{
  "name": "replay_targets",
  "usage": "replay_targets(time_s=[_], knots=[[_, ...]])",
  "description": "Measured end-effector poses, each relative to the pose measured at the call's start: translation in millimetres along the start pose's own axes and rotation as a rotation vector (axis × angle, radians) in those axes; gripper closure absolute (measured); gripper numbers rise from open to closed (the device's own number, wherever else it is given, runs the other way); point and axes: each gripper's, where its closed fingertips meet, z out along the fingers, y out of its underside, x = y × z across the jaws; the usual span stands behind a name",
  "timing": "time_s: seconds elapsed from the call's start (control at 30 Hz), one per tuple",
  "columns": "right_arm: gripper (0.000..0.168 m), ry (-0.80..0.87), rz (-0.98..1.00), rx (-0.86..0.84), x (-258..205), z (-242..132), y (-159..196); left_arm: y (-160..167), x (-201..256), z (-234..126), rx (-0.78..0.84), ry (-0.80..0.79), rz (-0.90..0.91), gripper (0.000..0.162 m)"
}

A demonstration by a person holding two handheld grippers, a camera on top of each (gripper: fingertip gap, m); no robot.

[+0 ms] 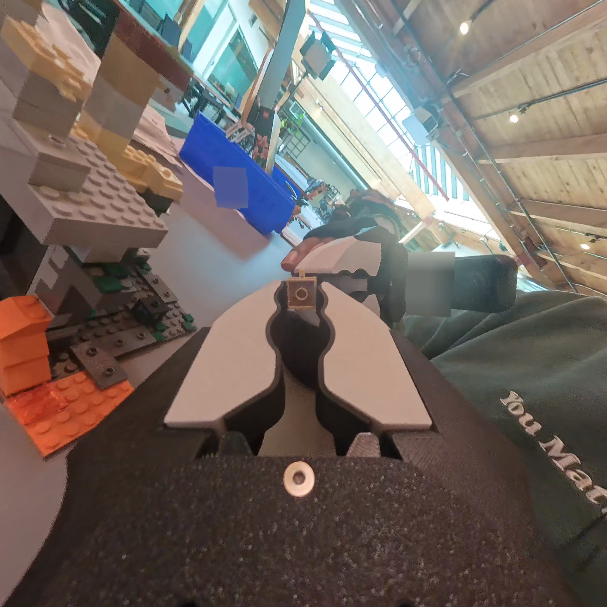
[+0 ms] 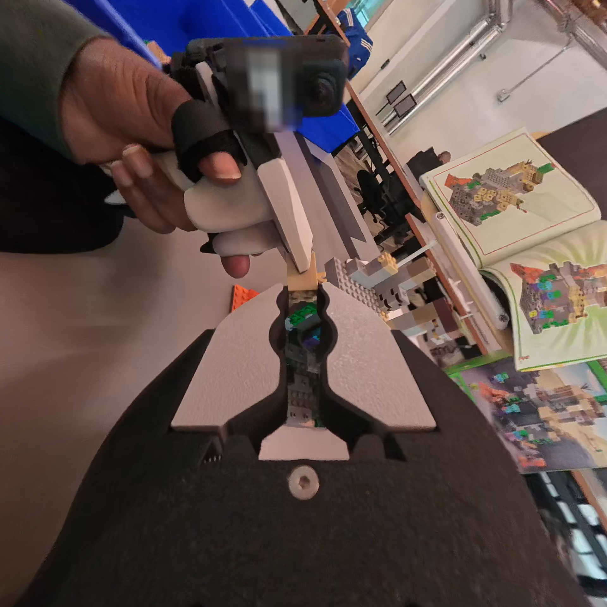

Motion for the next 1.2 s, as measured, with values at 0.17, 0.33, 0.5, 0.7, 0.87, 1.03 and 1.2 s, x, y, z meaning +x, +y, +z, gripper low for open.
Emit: replay_targets(time_s=[0.17, 0.33, 0.5, 0.7, 0.87, 1.03, 1.2], knots=[[0.152, -0.004, 0.254, 0.020, 3.2, 3.1, -3.0, -7.4, 1.2, -1.9, 0.052, -0.045, 0.088, 0.144], [0.152, -0.038, 0.386, 0.032, 2.8, 4.2, -2.5, -8.2, 0.2, -2.7, 0.061, -0.090, 0.164, 0.144], [0.152, -0.051, 0.437, 0.041, 3.8, 4.1, -3.2, -9.9, 0.8, -2.9, 0.071, -0.110, 0.209, 0.144], [0.152, -0.088, 0.512, 0.071, 4.5, 3.2, -6.1, -12.3, 3.2, -3.7, 0.082, -0.124, 0.264, 0.143], [0.151, -0.151, 0.605, 0.093, 2.7, 1.8, -6.3, -11.4, 3.4, -3.4, 0.075, -0.124, 0.285, 0.143], [0.152, -0.273, 0.714, 0.146, -1.7, -3.8, -11.5, -15.1, 0.8, -5.2, 0.094, -0.133, 0.263, 0.145], [0.152, -0.315, 0.712, 0.225, 0.5, -17.1, -17.8, -28.9, 4.0, -27.1, 0.125, -0.141, 0.359, 0.145]])
